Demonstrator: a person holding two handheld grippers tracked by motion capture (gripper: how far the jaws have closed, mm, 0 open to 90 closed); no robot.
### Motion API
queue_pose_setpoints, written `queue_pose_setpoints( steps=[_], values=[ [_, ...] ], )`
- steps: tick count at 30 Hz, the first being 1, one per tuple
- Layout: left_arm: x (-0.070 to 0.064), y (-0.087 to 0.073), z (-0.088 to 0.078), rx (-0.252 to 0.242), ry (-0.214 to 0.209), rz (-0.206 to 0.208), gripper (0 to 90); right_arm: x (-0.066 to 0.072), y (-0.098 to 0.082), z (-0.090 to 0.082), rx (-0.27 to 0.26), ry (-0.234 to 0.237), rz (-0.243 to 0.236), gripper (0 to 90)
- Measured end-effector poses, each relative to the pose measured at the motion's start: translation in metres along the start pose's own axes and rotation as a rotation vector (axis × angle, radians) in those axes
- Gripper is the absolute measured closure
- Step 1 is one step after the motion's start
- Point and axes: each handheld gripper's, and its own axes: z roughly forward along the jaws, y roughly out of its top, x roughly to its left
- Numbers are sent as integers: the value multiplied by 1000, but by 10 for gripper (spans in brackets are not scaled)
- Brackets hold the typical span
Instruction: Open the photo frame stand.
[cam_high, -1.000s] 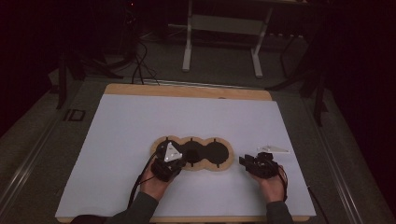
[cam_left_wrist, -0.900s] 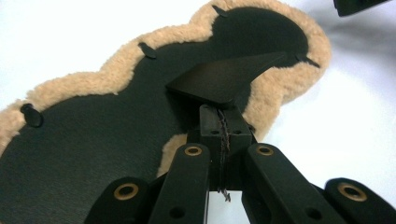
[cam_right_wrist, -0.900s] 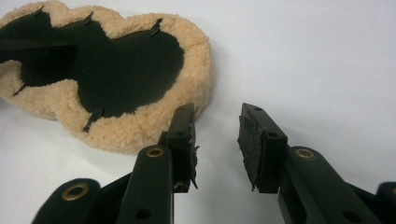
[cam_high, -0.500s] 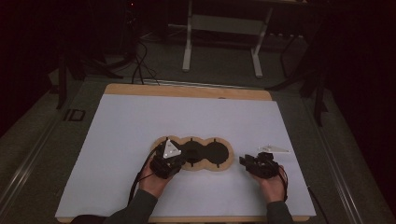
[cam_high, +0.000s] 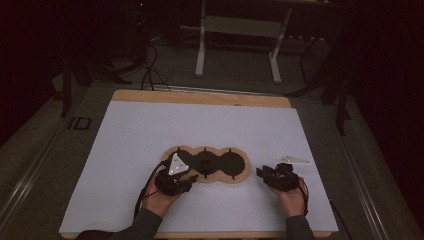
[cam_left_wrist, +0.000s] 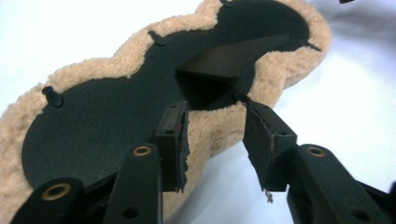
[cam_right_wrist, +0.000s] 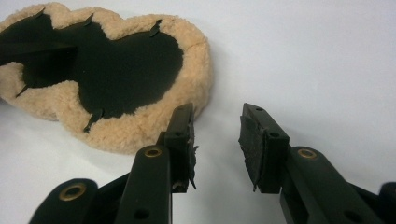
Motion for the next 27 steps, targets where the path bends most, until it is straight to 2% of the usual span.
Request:
queue_pose_setpoints(
  steps=[8, 15, 20, 27],
  values=[
    [-3, 3, -4, -24, 6, 5, 526, -1, 0, -1, -3, 4, 4, 643],
    [-8, 13, -10, -50, 3, 45, 520, -1, 0, -1, -4, 4, 7, 640],
    [-10, 24, -8, -38, 4, 83, 515, -2, 0, -2, -6, 4, 9, 638],
    [-14, 41, 5, 2, 22, 134, 449, -2, 0, -2, -5, 7, 9, 636]
  ],
)
